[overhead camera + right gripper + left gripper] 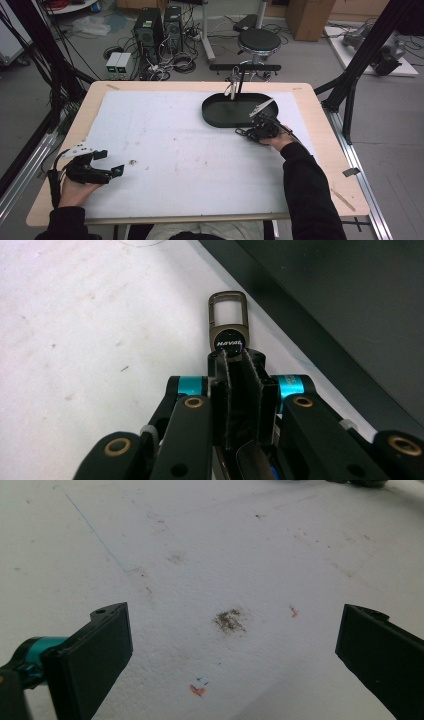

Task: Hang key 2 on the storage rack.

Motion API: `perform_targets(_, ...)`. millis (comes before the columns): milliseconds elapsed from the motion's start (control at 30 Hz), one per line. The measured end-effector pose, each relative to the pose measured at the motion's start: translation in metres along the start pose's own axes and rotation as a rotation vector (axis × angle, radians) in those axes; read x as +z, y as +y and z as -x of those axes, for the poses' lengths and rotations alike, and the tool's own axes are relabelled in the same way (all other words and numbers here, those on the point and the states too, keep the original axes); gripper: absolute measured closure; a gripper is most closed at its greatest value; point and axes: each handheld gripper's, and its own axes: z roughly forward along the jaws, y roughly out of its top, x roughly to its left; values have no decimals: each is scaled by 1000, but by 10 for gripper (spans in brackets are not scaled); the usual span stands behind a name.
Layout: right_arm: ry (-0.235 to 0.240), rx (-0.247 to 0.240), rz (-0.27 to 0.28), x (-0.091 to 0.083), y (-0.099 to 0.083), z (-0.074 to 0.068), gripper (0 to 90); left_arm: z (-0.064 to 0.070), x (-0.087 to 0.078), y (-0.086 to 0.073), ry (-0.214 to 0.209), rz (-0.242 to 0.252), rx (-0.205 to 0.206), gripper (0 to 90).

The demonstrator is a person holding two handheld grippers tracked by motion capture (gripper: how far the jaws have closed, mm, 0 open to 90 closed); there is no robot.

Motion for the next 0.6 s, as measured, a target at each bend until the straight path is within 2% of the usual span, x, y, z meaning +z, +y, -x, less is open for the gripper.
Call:
perform_targets(233,11,0,1,-3,0,-1,831,0,0,0,2,6,5,22)
perform_targets(400,21,-3,23,-11,0,-2,836,-1,-1,0,12,12,6,22)
perform_targets(467,33,-17,32,-14,-1,-2,839,-1,-1,0,11,15,5,22)
perform_targets(600,10,-44,48,-23,0,-6,843,0,0,0,10,11,7,22)
